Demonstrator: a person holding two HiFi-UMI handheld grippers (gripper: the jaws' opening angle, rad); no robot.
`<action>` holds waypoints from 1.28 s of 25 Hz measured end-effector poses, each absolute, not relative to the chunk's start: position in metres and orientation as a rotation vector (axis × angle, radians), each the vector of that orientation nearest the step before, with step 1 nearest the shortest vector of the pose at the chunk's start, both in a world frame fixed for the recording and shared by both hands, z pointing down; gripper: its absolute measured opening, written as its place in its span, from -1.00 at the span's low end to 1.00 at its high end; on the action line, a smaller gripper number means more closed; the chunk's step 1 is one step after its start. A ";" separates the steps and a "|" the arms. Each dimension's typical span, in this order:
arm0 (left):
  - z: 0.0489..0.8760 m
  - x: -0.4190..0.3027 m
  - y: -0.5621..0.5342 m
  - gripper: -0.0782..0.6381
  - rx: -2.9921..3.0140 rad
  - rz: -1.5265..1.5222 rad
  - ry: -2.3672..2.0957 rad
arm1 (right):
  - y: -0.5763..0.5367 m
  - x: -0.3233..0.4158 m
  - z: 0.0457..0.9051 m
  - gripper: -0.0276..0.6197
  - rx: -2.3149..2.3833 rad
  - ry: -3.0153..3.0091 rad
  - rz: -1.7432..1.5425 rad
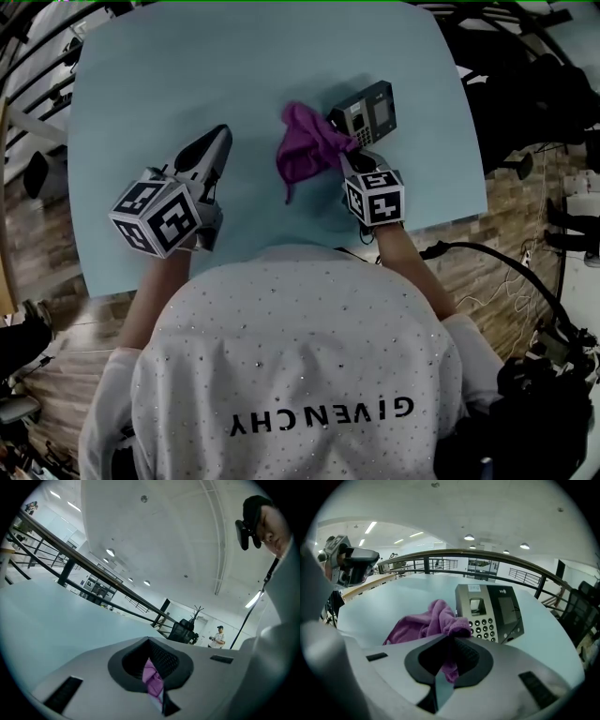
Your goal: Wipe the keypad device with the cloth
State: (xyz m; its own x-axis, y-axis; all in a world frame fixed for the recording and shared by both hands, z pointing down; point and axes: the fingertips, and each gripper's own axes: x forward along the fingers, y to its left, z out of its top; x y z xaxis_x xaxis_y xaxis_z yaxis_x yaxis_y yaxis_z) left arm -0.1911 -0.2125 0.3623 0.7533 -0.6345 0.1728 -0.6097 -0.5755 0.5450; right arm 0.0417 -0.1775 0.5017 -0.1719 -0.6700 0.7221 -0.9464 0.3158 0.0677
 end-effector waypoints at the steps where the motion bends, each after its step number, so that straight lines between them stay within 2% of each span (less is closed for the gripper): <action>1: 0.363 -0.192 -0.213 -0.78 2.353 -0.050 -0.932 | -0.174 0.042 0.504 -0.83 1.428 -1.920 0.552; 15: 0.372 -0.194 -0.210 -0.78 2.327 -0.058 -0.936 | -0.162 0.046 0.520 -0.83 1.363 -1.911 0.671; 24: 0.378 -0.217 -0.203 -0.78 2.269 -0.121 -0.984 | -0.229 -0.034 0.382 -0.83 1.103 -2.194 0.102; 32: 0.374 -0.227 -0.194 -0.78 2.233 -0.192 -1.032 | -0.288 -0.029 0.288 -0.83 1.185 -2.220 -0.194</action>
State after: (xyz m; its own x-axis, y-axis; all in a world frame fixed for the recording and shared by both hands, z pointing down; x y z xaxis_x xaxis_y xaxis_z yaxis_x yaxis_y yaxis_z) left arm -0.2270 -0.1944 0.3745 0.6778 -0.7226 0.1357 -0.6254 -0.4696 0.6232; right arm -0.0287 -0.2878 0.2876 -0.4154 -0.7941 0.4437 -0.7052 0.5892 0.3944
